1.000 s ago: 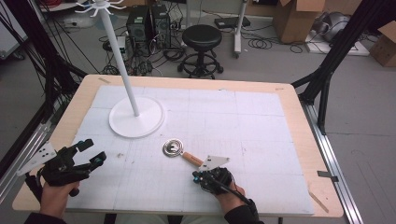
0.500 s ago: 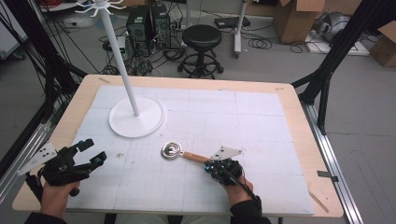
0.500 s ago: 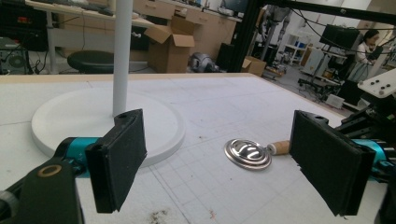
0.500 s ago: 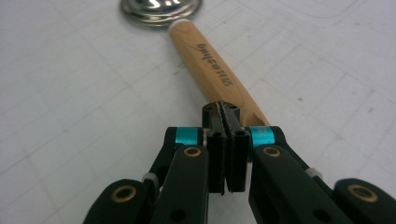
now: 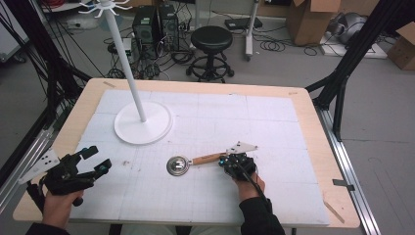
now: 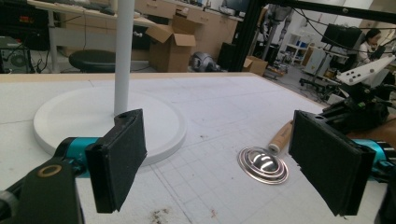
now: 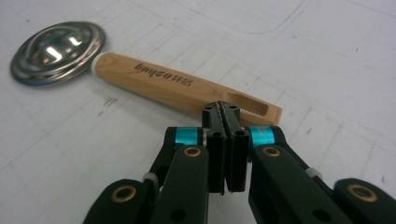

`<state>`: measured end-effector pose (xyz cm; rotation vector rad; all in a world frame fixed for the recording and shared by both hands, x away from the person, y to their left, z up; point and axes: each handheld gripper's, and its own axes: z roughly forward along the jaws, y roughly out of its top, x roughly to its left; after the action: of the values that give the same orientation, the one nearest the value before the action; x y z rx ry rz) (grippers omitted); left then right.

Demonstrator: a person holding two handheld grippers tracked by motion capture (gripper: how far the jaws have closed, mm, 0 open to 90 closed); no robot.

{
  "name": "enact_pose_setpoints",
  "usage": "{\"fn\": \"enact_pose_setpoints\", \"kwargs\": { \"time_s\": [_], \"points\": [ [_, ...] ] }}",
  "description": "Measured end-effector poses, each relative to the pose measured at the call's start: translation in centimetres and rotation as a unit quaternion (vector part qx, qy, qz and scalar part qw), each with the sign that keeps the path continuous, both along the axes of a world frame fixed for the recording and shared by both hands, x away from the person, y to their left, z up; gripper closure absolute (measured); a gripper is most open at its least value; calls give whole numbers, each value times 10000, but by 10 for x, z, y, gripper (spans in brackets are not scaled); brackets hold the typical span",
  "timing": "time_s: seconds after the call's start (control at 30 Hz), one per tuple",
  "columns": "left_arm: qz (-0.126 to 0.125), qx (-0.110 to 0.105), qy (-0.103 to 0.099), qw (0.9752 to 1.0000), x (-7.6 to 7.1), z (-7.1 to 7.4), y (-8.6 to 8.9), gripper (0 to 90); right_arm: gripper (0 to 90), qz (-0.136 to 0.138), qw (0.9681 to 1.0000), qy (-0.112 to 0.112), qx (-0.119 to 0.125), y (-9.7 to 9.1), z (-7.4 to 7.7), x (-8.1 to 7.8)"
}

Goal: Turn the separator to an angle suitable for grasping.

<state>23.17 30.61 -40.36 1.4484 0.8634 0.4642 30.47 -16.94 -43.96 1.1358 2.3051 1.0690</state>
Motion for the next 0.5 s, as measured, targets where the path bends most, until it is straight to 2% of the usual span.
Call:
{"fn": "enact_pose_setpoints", "kwargs": {
  "time_s": [0.13,0.27,0.3,0.33,0.37,0.43,0.5],
  "points": [
    [-10,24,17,10000,0,0,0,193,890,-150,9998,-4,114,1,-3,8],
    [-24,39,17,10000,0,0,-1,193,891,-160,9998,-38,71,1,-3,13],
    [-12,32,7,10000,0,0,-1,193,894,-338,9991,-239,69,-7,1,15],
    [-11,29,9,10000,0,0,-1,193,895,-486,9982,-306,149,-13,3,17],
    [-11,29,9,10000,0,0,-1,193,895,-617,9974,-352,128,-18,5,20],
    [-10,36,20,10000,1,-1,-1,193,895,-715,9966,-384,103,-23,6,23],
    [-36,47,19,10000,1,-1,-1,193,895,-736,9968,-297,-4,-29,6,36]
  ]
}}
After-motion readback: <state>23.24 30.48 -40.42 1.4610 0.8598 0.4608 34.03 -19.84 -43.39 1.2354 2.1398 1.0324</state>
